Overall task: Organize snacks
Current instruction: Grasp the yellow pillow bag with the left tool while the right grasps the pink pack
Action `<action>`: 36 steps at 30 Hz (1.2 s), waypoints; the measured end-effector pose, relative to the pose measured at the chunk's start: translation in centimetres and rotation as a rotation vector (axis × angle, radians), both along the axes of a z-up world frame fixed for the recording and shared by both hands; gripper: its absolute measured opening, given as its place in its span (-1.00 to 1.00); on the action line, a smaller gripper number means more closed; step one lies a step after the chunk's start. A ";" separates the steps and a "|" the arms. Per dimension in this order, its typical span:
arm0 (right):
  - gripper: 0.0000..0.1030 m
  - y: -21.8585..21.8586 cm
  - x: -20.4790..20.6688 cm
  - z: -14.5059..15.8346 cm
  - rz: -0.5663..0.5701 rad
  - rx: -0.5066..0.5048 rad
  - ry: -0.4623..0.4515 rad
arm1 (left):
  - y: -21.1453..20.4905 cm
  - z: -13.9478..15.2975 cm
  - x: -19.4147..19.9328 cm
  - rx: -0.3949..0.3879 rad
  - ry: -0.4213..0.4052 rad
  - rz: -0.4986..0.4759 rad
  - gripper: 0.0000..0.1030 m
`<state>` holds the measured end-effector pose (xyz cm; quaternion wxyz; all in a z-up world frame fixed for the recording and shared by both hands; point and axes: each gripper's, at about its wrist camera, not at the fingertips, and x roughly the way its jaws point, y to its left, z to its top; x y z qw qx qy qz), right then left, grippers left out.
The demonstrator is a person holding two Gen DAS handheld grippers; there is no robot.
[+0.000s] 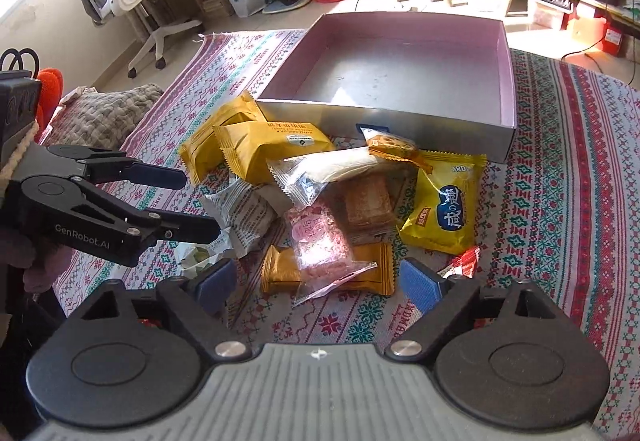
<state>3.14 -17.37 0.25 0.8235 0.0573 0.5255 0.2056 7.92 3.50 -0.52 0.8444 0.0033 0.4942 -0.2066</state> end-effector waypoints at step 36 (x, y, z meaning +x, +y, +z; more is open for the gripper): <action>-0.42 2.0 0.8 -1.6 0.093 -0.056 0.035 | -2.8 -1.3 3.8 0.065 -0.146 -0.090 0.38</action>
